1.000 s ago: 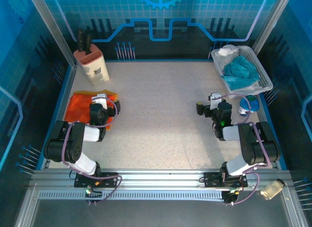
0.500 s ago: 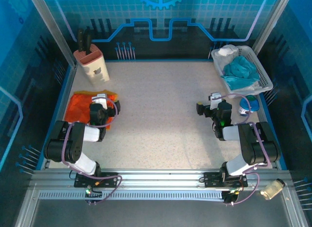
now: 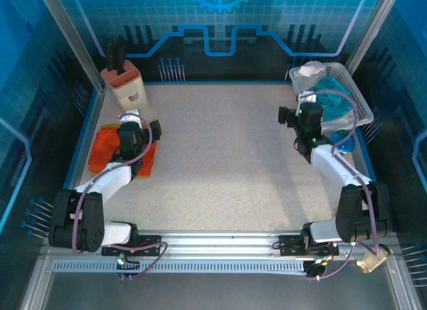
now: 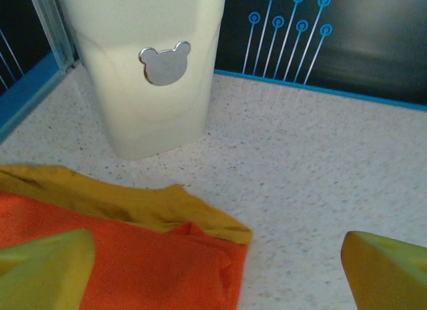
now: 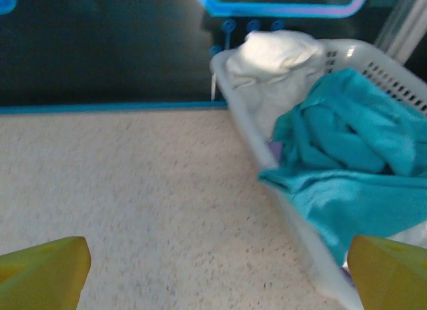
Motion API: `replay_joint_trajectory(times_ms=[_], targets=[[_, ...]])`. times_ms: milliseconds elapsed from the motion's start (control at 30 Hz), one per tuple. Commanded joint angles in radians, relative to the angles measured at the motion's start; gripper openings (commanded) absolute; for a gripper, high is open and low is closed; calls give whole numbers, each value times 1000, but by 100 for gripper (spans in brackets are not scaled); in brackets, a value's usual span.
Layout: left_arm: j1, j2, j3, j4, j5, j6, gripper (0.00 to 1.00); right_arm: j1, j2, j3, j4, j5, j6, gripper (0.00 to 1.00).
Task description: Fold and stack the t-shirts
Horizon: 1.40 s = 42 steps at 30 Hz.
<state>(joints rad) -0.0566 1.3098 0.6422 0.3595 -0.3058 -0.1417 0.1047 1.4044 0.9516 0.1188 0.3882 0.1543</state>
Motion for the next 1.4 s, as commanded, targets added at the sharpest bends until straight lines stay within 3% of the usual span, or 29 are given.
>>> replay_joint_trajectory(times_ms=[0,100,200,367,667,733,833,1000,1133,1367], targets=[[-17,-30,100,-324,58,-126,94,-59,124,255,-458,107,239,100],[-24,-30,170,-484,130,-162,91,-106,261,448,-624,87,347,100],[-39,-55,169,-551,191,-188,85,-130,329,510,-584,72,376,100],[-68,-136,111,-586,229,-218,84,-185,462,641,-617,-3,474,96],[-84,-228,24,-617,263,-255,84,-235,543,639,-576,-86,557,82],[-85,-230,15,-617,269,-260,84,-246,556,634,-561,-105,564,76],[-89,-231,4,-619,272,-263,84,-255,575,631,-523,-153,548,56],[-94,-243,-15,-613,273,-275,84,-264,554,612,-498,-210,535,1],[-99,-254,-33,-614,277,-280,83,-257,450,495,-380,-231,512,0],[-107,-293,-74,-629,277,-291,83,-201,184,284,-217,-77,460,0]])
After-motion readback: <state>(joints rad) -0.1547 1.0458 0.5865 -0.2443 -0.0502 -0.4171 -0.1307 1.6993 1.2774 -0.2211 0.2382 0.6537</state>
